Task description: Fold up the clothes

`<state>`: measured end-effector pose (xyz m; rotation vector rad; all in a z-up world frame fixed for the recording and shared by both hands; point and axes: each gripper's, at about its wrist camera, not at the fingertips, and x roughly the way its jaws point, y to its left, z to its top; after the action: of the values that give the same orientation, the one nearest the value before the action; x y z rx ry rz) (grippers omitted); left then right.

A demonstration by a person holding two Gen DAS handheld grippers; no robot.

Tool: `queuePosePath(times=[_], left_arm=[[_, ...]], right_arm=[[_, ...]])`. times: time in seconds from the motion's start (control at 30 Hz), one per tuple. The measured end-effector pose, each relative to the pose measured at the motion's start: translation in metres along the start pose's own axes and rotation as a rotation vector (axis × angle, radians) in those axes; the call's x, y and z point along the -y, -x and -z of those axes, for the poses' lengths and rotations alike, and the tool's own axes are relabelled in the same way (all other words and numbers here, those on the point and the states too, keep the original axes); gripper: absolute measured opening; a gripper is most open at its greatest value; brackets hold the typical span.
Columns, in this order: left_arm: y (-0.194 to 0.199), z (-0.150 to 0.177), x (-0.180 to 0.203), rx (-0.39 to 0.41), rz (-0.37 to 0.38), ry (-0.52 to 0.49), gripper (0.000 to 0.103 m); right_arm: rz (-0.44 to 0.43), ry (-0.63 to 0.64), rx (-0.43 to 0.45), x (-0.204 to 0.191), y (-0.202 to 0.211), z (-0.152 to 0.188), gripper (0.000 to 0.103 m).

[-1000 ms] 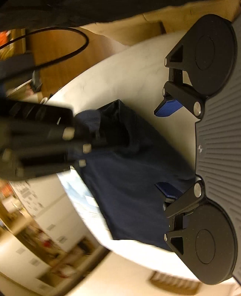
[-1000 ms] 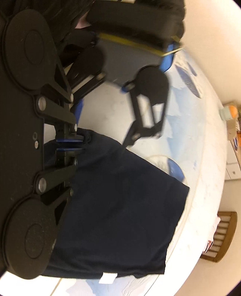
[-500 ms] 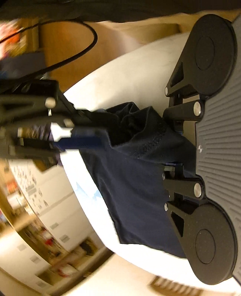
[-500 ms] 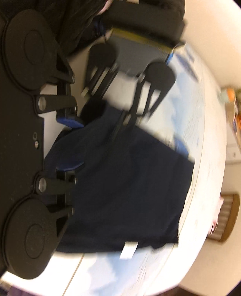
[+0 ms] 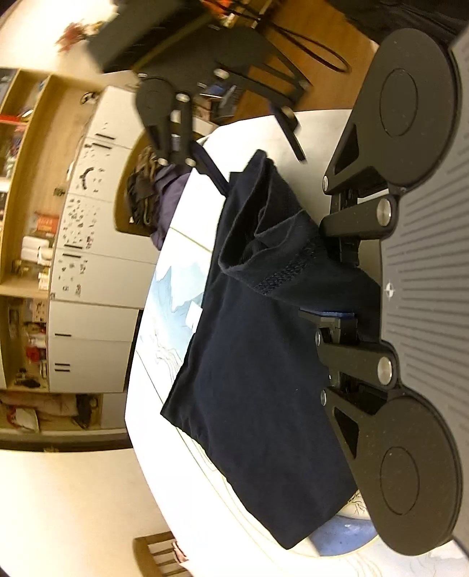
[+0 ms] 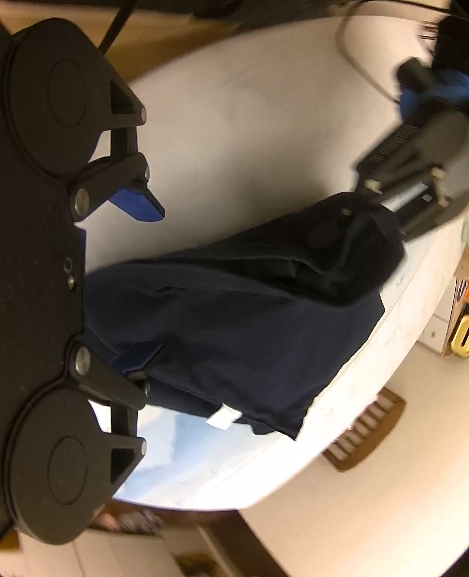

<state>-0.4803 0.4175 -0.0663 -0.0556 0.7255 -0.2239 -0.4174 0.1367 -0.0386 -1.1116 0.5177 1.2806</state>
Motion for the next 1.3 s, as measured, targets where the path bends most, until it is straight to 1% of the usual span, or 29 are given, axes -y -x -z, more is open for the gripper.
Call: queuePosePath(times=[0.1,0.13,0.2,0.43,0.5,0.6,0.67,0.77,0.83,0.93,0.97,1.0,1.03,1.17,1.23,1.3], left_arm=[[0.001,0.001,-0.002,0.003,0.002,0.020,0.018],[0.002,0.002,-0.002,0.003,0.004,0.021,0.018],[0.004,0.004,0.000,0.004,0.008,0.022,0.018],[0.021,0.015,0.012,0.038,0.034,0.041,0.017],[0.028,0.015,0.017,0.068,0.023,0.052,0.017],[0.034,0.012,0.015,0.117,-0.008,0.080,0.017],[0.036,0.008,0.008,0.142,-0.033,0.109,0.017],[0.041,0.005,-0.003,0.187,-0.094,0.169,0.017],[0.043,0.002,-0.013,0.213,-0.136,0.220,0.017],[0.044,0.001,-0.031,0.239,-0.206,0.309,0.017],[0.043,0.001,-0.036,0.247,-0.255,0.342,0.017],[0.040,0.001,-0.042,0.247,-0.286,0.372,0.017],[0.037,0.002,-0.048,0.244,-0.312,0.403,0.017],[0.026,0.008,-0.075,0.217,-0.377,0.504,0.016],[0.019,0.008,-0.088,0.195,-0.410,0.537,0.016],[0.010,0.007,-0.100,0.171,-0.431,0.562,0.017]], right_arm=[[0.022,0.034,-0.033,0.003,-0.014,0.004,0.103],[0.023,0.029,-0.039,0.005,-0.016,0.005,0.103],[-0.010,-0.018,-0.043,0.013,-0.014,0.005,0.103],[-0.066,-0.050,-0.046,0.029,0.019,0.004,0.103],[-0.066,-0.036,-0.041,0.036,0.030,0.000,0.103],[-0.064,0.013,-0.030,0.052,0.039,-0.013,0.103],[-0.064,0.069,-0.026,0.068,0.039,-0.027,0.103],[-0.077,0.170,-0.017,0.091,0.035,-0.054,0.103],[-0.086,0.244,-0.008,0.108,0.028,-0.072,0.103],[-0.111,0.337,0.000,0.132,0.004,-0.101,0.103],[-0.120,0.365,0.002,0.137,-0.007,-0.110,0.103],[-0.129,0.392,0.005,0.142,-0.018,-0.118,0.103],[-0.140,0.414,0.007,0.146,-0.030,-0.126,0.103],[-0.191,0.486,0.019,0.154,-0.083,-0.149,0.103],[-0.195,0.520,0.027,0.156,-0.107,-0.156,0.103],[-0.213,0.515,0.023,0.163,-0.129,-0.161,0.103]])
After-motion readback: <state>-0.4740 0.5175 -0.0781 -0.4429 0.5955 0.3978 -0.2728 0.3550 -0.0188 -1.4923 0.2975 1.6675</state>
